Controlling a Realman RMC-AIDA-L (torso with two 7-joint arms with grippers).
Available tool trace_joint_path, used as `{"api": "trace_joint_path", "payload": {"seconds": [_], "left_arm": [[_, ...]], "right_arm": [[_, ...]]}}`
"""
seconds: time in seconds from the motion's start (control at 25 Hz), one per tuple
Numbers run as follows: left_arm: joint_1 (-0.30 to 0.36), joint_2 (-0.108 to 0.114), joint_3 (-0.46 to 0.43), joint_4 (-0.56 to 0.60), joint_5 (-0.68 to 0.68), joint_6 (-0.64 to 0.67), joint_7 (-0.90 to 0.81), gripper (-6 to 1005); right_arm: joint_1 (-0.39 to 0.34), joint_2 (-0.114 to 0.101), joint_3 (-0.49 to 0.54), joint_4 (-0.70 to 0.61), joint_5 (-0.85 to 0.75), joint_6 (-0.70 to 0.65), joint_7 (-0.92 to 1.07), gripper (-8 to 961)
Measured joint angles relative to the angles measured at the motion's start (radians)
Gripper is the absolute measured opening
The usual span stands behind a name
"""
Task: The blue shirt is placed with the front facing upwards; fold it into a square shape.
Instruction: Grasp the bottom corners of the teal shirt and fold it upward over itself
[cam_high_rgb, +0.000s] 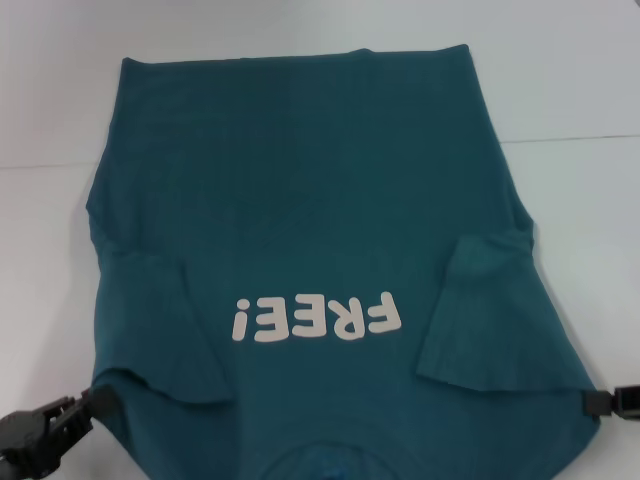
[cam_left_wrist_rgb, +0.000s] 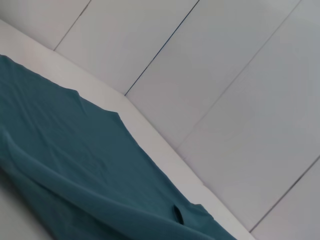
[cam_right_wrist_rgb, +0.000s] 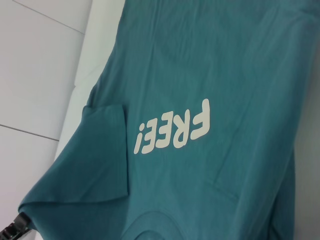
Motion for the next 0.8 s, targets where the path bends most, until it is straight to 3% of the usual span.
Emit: {"api": "trace_joint_path", "payload": {"seconds": [0.48, 0.8], "left_arm": [[0.059, 0.0, 0.0, -0.016, -0.019, 0.085, 0.016, 33], [0.074, 0.0, 0.002, -0.035, -0.018, 0.098, 0.028, 33]], "right_arm": [[-0.105, 0.004, 0.084, 0.005, -0.001, -0.086, -0.066, 57], [-0.125, 0.004, 0.105, 0.006, -0.002, -0.102, -0.076, 62]]}}
